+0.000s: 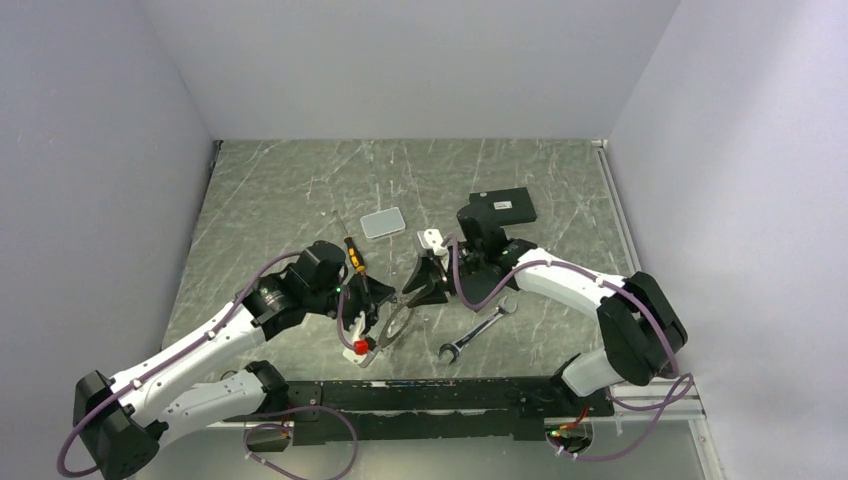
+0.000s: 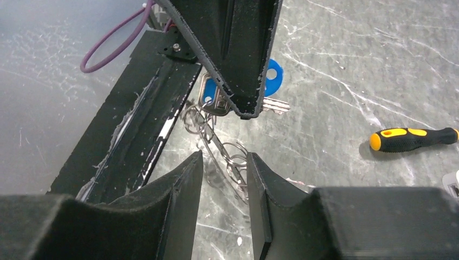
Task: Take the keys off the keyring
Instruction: Adjust the key on the keyring.
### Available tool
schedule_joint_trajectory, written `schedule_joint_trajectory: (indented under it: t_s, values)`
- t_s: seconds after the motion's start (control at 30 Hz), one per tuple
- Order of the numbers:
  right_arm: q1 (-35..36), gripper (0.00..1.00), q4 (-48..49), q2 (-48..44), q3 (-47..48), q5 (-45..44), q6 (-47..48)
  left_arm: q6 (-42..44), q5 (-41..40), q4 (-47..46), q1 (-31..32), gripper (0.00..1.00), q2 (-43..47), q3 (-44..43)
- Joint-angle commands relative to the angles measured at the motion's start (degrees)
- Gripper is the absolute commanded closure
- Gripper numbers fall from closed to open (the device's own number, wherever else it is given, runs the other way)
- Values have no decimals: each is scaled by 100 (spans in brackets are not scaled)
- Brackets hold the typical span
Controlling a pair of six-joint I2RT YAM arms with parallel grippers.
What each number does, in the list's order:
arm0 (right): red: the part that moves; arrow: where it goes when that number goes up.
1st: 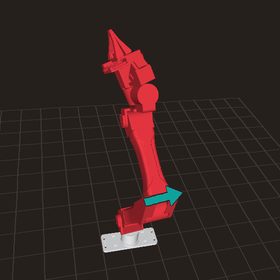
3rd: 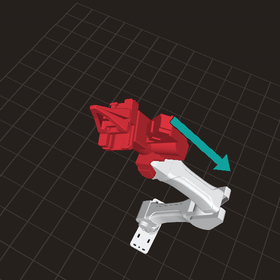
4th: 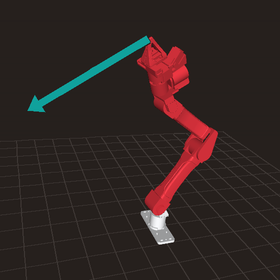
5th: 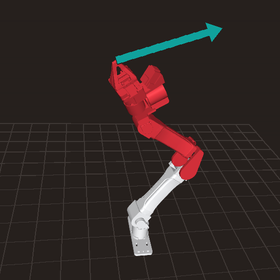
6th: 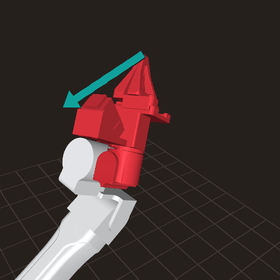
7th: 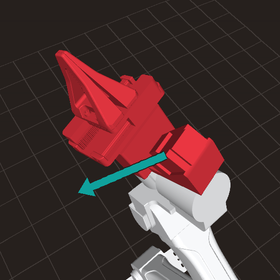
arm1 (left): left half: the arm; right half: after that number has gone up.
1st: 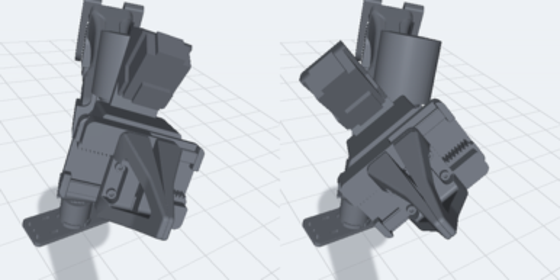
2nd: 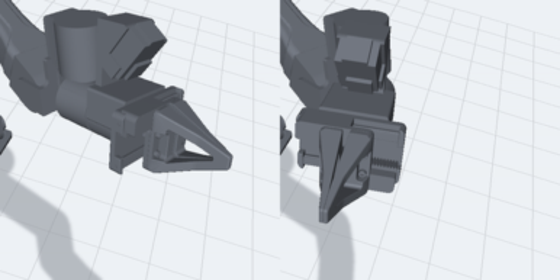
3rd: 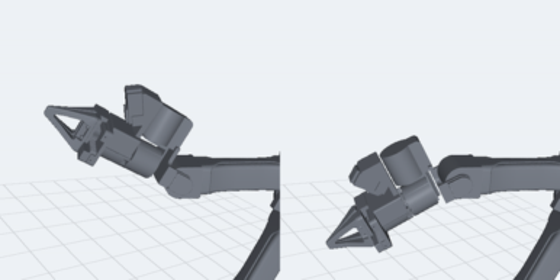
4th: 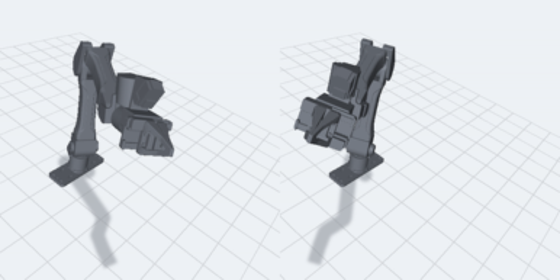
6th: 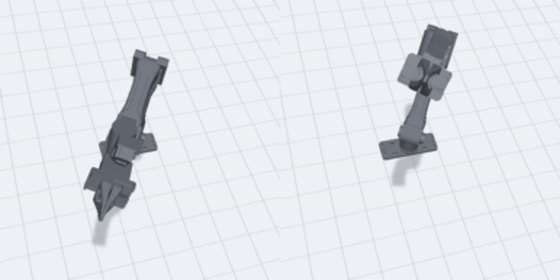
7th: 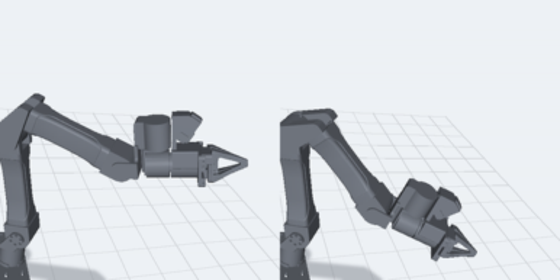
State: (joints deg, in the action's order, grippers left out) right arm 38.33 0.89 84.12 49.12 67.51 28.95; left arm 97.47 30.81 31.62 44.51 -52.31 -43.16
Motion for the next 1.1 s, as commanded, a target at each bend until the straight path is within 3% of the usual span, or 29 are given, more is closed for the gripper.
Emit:
schedule_joint_trajectory:
  t_s: [0.0, 0.5, 1.07]
  values:
    - [67, 61, -948, -212, 355, 144, 924, 237, 261, -9, 27, 100, 59, -211]
    - [315, 64, -660, -172, 471, 43, 290, 250, 295, 32, 24, 100, 3, -313]
    - [324, 61, -850, -54, 695, -99, 584, 298, 384, 116, 22, 100, 28, -303]
